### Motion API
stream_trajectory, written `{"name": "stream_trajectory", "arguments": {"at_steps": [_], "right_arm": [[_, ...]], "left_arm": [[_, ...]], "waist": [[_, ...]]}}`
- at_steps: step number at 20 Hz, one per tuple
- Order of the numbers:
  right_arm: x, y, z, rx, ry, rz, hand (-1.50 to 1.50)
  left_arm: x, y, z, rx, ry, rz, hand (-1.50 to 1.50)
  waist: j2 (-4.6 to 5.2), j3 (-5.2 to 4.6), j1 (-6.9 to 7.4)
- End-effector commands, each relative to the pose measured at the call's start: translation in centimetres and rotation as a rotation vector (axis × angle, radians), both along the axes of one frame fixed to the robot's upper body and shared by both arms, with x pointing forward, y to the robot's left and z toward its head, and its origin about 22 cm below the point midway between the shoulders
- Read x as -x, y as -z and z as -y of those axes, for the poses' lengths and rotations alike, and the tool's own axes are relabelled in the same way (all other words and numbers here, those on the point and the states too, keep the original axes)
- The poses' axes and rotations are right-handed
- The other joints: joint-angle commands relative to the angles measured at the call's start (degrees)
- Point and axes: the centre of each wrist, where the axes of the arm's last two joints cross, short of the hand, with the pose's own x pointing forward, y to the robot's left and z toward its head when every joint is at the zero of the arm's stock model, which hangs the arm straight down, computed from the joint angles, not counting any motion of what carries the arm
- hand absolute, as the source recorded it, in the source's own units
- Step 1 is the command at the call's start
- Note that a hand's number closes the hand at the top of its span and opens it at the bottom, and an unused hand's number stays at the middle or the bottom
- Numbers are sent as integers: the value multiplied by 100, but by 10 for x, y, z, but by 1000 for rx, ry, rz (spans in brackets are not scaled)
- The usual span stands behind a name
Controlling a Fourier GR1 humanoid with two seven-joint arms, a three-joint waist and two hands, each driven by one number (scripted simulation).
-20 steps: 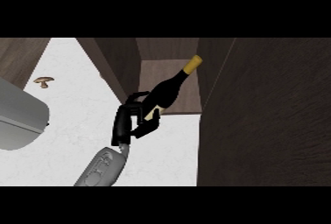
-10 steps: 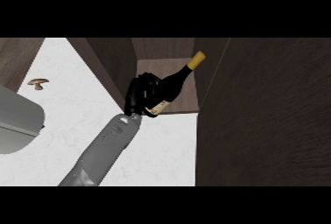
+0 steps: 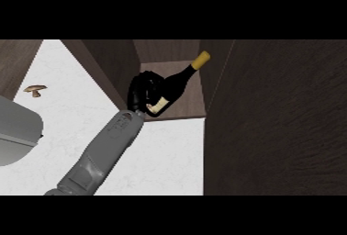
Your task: Pick up the wine, place it into the cabinet and close the cabinet
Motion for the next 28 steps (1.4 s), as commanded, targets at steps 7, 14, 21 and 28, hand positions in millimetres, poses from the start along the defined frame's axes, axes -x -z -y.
{"name": "stream_trajectory", "arguments": {"at_steps": [7, 14, 21, 28], "right_arm": [[21, -24, 0, -39, -48, 22, -150], [13, -14, 1, -53, -69, 37, -150], [6, -14, 9, -48, -79, 32, -150], [7, -18, 0, -54, -104, 48, -150]], "left_arm": [[-3, 14, -1, 43, -41, -19, 150], [-20, -5, 0, 51, -137, 53, 150], [-30, -21, 10, -194, -49, 121, 150], [-37, -37, 19, -253, -49, 140, 150]], "waist": [[82, -25, -84], [125, -22, -140], [131, -14, -248], [128, -19, -290]]}}
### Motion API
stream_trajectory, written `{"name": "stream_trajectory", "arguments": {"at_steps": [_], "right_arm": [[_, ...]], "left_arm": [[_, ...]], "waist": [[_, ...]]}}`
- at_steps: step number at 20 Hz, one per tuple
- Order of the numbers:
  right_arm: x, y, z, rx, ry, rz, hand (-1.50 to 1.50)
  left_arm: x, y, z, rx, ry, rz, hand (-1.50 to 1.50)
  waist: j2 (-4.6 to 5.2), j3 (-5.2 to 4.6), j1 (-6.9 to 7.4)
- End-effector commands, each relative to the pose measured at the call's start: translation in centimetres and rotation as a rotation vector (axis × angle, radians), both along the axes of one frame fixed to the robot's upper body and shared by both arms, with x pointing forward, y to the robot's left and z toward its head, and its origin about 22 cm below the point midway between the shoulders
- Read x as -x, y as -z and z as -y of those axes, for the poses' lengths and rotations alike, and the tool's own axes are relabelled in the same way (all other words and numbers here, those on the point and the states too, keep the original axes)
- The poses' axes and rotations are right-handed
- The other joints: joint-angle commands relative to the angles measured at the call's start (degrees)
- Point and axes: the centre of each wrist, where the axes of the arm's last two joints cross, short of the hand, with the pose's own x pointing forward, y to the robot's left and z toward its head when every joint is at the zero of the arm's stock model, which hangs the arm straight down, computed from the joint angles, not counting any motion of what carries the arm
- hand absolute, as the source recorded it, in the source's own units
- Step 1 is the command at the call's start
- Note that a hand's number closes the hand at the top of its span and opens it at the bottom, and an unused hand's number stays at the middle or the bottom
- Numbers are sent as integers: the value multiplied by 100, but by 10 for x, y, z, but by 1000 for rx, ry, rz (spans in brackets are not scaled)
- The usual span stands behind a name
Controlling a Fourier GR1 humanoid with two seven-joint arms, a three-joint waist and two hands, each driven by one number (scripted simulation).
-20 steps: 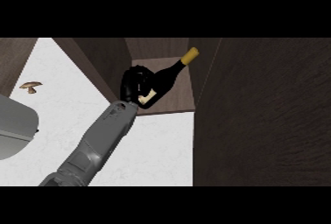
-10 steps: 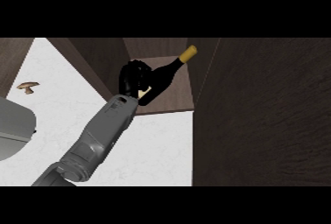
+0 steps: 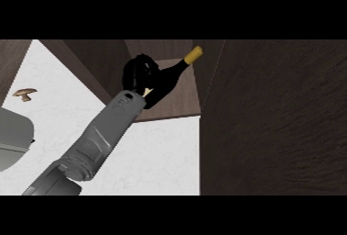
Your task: Pick up the wine, place it into the cabinet and close the cabinet
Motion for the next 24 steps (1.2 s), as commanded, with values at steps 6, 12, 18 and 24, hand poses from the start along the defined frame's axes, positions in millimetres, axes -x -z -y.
{"name": "stream_trajectory", "arguments": {"at_steps": [6, 12, 18, 24], "right_arm": [[8, -16, 1, -52, -52, 44, -150], [0, -9, 2, -54, -66, 25, -150], [2, -13, -3, -41, -60, 43, -150], [0, -14, 1, -30, -63, 31, -150]], "left_arm": [[-1, -14, 26, 27, -17, -20, 150], [-1, -10, 23, -26, -95, -74, 150], [-3, -11, 20, -126, -150, -31, -150], [1, 0, 11, -202, -174, -69, -150]], "waist": [[18, -6, -203], [61, -2, -271], [73, -7, -203], [87, -6, -180]]}}
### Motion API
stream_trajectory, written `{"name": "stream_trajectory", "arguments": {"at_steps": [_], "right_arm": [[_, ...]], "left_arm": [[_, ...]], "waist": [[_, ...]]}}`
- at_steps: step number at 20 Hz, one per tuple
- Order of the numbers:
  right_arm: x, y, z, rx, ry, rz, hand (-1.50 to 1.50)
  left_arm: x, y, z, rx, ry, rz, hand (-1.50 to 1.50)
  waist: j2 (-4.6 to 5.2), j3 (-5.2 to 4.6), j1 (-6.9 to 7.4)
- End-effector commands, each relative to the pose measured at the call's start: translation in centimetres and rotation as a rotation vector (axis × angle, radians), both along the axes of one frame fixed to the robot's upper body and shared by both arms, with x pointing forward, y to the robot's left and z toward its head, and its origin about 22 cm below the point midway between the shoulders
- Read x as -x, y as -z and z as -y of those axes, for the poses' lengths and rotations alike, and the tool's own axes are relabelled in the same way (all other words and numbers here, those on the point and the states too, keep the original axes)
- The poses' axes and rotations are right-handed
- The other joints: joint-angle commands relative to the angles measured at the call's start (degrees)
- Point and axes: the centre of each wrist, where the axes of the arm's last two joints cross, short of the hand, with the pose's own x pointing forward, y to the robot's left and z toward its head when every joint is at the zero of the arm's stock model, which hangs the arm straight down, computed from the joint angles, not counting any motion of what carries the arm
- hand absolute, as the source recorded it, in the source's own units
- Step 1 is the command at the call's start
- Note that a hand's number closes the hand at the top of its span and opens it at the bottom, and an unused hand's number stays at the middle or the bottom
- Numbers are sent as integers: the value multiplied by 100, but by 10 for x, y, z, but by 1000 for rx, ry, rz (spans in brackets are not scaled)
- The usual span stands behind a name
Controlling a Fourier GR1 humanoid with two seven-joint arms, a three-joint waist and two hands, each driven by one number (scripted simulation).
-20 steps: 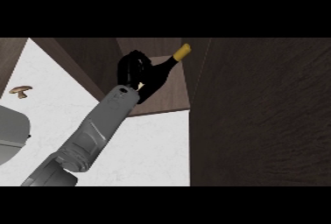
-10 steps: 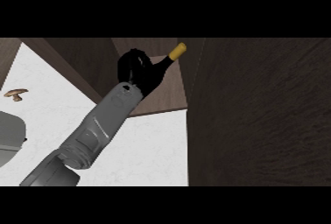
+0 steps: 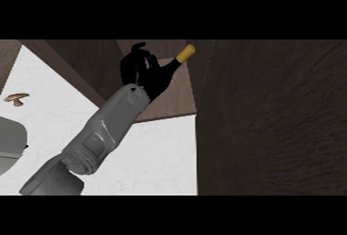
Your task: Pick up the wine, place it into the cabinet and close the cabinet
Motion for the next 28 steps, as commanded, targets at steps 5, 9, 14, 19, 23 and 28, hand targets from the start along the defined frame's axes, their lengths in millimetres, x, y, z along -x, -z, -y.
{"name": "stream_trajectory", "arguments": {"at_steps": [5, 9, 14, 19, 23, 28], "right_arm": [[8, -10, -2, -52, -11, 11, -150], [7, -18, -7, -47, -37, 25, -150], [11, -11, -2, -37, -30, -8, -150], [19, -10, 1, -44, -19, -13, -150], [12, -13, 0, -35, 3, 3, -150], [20, -14, 10, -31, -2, 0, -150]], "left_arm": [[11, 21, 1, -26, -12, -81, -150], [11, 17, 7, 13, -22, -60, -150], [16, 18, 15, 131, 67, 0, -150], [18, 15, 19, 216, 105, 70, -150], [20, 12, 21, 259, 122, 136, -150], [18, 0, 24, 374, 104, 215, -150]], "waist": [[67, -16, -32], [71, -23, -48], [12, -26, 158], [-46, -21, 233], [-56, -21, 331], [-97, -15, 366]]}}
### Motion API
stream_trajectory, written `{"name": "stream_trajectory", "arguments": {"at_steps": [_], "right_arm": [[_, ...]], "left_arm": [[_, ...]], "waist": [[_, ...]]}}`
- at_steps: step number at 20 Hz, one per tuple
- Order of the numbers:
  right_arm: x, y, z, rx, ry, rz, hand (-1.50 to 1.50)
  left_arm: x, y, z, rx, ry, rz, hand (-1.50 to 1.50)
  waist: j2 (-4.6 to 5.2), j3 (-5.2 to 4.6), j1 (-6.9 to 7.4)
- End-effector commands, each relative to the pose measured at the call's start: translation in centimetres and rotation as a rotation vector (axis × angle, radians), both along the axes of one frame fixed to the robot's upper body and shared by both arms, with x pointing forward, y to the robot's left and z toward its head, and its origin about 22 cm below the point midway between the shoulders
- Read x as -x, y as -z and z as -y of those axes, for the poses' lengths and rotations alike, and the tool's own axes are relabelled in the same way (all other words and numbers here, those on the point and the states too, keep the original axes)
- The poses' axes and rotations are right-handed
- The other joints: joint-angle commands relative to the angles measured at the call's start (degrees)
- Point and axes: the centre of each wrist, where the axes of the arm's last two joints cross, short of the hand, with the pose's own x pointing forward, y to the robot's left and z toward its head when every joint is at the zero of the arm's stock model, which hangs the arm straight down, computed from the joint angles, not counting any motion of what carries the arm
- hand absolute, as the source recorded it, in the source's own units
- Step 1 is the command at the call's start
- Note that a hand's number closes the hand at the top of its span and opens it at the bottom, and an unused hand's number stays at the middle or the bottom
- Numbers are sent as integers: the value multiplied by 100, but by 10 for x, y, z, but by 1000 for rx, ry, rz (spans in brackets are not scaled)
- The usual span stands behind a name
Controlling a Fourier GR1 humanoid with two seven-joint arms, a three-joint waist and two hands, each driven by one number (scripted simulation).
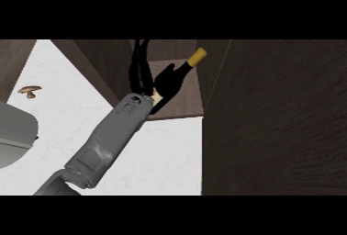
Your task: Pick up the wine, place it into the cabinet and close the cabinet
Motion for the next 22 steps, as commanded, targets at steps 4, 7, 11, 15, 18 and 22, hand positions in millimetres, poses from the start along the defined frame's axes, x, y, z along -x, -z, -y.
{"name": "stream_trajectory", "arguments": {"at_steps": [4, 7, 11, 15, 18, 22], "right_arm": [[20, -26, -10, -30, -10, 36, -150], [13, -29, -9, -26, 15, 16, -150], [26, -34, -11, -31, 22, 14, -150], [13, -28, -19, -29, 39, 22, -150], [28, -42, -18, -19, 58, 35, -150], [21, -33, -12, -1, 75, 14, -150]], "left_arm": [[9, -1, 6, 144, -8, 89, -150], [16, -4, 8, 238, 43, 127, -150], [22, -12, 19, 278, 129, 125, -150], [42, 0, 23, 314, 214, 114, -150], [47, 12, 7, 343, 215, 143, -150], [67, -5, 16, 360, 313, 125, -150]], "waist": [[-49, 0, 115], [-52, -2, 182], [-119, 7, 325], [-127, 9, 441], [-132, 5, 458], [-182, 13, 571]]}}
